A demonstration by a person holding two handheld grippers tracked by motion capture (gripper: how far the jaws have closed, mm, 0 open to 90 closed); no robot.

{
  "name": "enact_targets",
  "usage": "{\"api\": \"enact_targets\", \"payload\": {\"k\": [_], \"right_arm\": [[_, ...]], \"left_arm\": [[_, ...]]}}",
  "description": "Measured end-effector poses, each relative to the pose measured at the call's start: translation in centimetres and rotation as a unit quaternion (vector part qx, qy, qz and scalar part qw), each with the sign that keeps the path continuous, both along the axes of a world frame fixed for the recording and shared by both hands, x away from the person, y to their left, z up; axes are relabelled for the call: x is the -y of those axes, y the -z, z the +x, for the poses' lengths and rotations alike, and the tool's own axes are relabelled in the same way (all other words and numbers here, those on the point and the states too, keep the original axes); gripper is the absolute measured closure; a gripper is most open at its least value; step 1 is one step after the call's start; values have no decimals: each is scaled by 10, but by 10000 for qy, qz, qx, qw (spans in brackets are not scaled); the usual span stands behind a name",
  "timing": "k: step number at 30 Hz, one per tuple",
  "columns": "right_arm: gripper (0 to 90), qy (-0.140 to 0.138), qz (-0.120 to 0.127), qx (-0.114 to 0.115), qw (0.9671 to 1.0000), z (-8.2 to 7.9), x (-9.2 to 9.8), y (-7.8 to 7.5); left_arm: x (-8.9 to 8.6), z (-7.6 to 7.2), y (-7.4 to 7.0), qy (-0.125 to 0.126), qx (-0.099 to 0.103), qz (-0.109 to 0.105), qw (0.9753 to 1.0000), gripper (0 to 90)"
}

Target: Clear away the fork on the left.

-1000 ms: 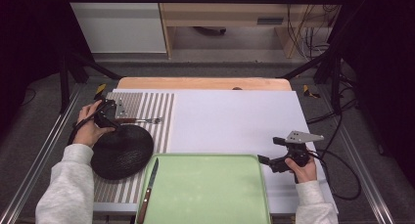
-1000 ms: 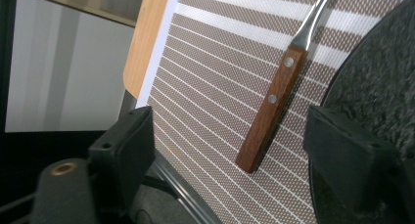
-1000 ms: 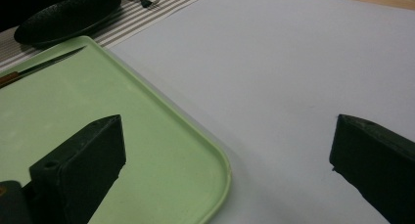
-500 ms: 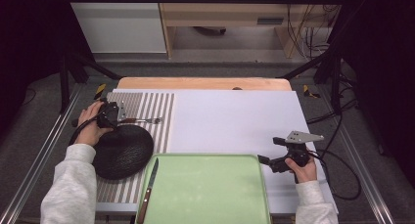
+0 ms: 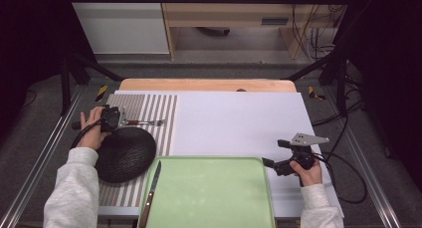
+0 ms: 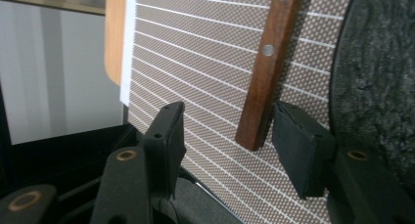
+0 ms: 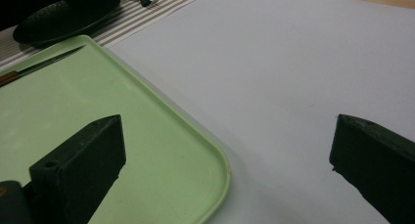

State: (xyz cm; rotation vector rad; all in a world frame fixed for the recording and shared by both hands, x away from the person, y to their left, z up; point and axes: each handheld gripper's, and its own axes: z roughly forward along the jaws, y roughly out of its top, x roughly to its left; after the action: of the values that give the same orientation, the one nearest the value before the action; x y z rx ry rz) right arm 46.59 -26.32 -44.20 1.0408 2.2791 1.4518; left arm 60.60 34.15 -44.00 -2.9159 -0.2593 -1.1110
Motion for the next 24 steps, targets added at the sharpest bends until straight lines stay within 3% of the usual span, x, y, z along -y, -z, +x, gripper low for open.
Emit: {"api": "enact_targets", "payload": {"k": [13,24], "right_arm": [[6,1,-1,-9,10000,0,0,0],[5,2,-2,-11,10000,0,1,0]], "left_arm": [[3,3,9,93,-127,91,9998,537],[7,4,13,186,-98,-10,9998,608]]}}
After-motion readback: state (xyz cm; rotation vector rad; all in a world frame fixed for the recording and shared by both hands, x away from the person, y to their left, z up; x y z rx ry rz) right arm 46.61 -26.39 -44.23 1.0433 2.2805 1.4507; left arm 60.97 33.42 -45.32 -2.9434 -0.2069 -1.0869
